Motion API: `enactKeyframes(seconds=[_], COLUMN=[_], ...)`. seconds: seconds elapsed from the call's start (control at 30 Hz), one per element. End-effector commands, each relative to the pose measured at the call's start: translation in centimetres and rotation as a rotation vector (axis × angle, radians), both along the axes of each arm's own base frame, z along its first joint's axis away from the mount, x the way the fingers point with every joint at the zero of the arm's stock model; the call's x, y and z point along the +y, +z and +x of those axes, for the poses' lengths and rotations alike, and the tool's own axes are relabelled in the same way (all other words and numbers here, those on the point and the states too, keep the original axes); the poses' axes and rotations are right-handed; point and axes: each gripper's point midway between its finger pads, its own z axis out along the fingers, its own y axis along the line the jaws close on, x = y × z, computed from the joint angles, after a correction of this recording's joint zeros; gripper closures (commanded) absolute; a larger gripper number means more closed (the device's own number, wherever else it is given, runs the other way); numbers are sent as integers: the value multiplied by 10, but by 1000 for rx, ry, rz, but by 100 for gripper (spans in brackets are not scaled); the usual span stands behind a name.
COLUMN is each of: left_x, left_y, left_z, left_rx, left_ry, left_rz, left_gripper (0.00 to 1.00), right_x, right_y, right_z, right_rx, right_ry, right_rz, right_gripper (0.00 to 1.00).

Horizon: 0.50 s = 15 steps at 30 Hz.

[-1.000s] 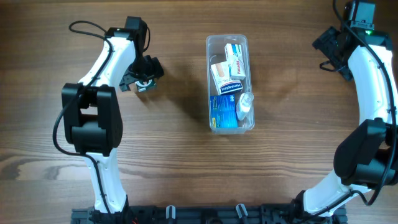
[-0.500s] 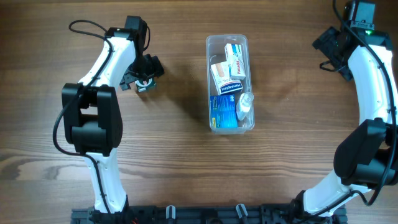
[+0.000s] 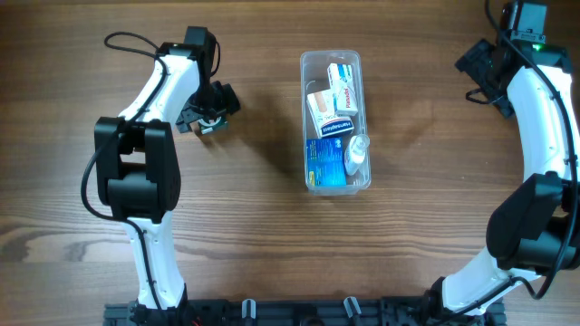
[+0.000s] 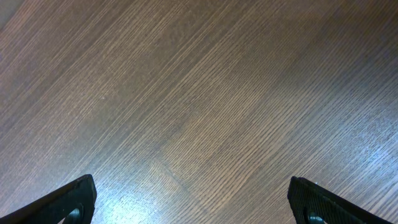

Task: Pack container
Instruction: 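Lower left gripper onto the green Zam-Buk box and grasp it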

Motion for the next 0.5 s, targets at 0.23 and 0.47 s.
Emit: enactKeyframes(seconds=[0.23,0.47], left_x=[-1,-1], left_y=[-10,-21], left_z=[-4,-8], left_rx=[22,54], left_ry=[-1,-1], left_rz=[-3,-6], left_gripper=[11,10], right_x=[-3,-3], right_y=[-7,-7], right_z=[0,0], right_rx=[14,14], right_ry=[-21,-21], right_rz=[-7,-7], right_gripper=[0,0])
